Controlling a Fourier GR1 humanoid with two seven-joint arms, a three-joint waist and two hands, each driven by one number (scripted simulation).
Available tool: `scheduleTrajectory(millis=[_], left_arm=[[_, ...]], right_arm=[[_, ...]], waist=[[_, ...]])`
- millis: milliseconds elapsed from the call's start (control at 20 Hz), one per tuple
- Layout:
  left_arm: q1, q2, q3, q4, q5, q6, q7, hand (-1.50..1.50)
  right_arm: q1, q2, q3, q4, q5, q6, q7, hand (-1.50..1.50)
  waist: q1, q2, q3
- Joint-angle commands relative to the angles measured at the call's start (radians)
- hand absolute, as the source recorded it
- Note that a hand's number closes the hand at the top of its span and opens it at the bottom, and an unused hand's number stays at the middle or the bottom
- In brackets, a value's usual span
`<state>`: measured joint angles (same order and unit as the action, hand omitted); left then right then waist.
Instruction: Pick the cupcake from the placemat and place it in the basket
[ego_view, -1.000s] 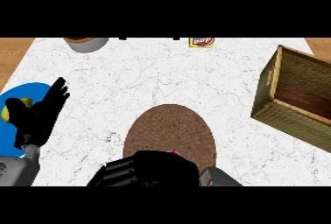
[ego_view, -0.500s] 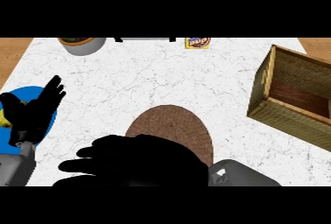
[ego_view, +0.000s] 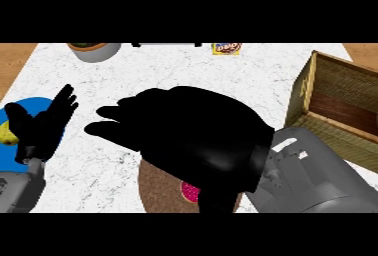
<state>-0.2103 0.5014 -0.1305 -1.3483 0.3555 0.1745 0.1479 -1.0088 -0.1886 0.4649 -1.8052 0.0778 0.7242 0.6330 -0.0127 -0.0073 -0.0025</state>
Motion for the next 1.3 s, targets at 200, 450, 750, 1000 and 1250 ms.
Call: scheduleTrajectory(millis=[200, 450, 750, 1000, 1250], left_arm=[[0.030, 0.005, 0.014, -0.059, -0.008, -0.023, 0.034, 0.00], [0.052, -0.031, 0.026, 0.009, -0.047, -0.017, -0.035, 0.00], [0.022, -0.069, 0.029, 0.000, -0.077, -0.028, -0.012, 0.00], [0.005, -0.058, 0.072, 0.009, -0.072, -0.064, -0.016, 0.00], [0.003, -0.044, 0.100, 0.033, -0.069, -0.103, -0.006, 0.00]], right_arm=[[-0.044, -0.111, -0.159, 0.083, -0.309, 0.249, 0.086, -1.50], [0.150, -0.201, -0.214, -0.030, -0.410, 0.261, 0.034, -1.50], [0.269, -0.160, -0.313, -0.027, -0.285, 0.287, -0.141, -1.50], [0.425, -0.052, -0.241, -0.059, 0.000, 0.262, -0.319, -1.50], [0.540, 0.012, -0.111, -0.045, 0.253, 0.117, -0.508, -1.50]], waist=[[0.013, 0.003, 0.002], [-0.001, 0.005, 0.003], [0.014, 0.010, 0.003], [0.024, 0.013, 0.004], [0.022, 0.012, 0.003]])
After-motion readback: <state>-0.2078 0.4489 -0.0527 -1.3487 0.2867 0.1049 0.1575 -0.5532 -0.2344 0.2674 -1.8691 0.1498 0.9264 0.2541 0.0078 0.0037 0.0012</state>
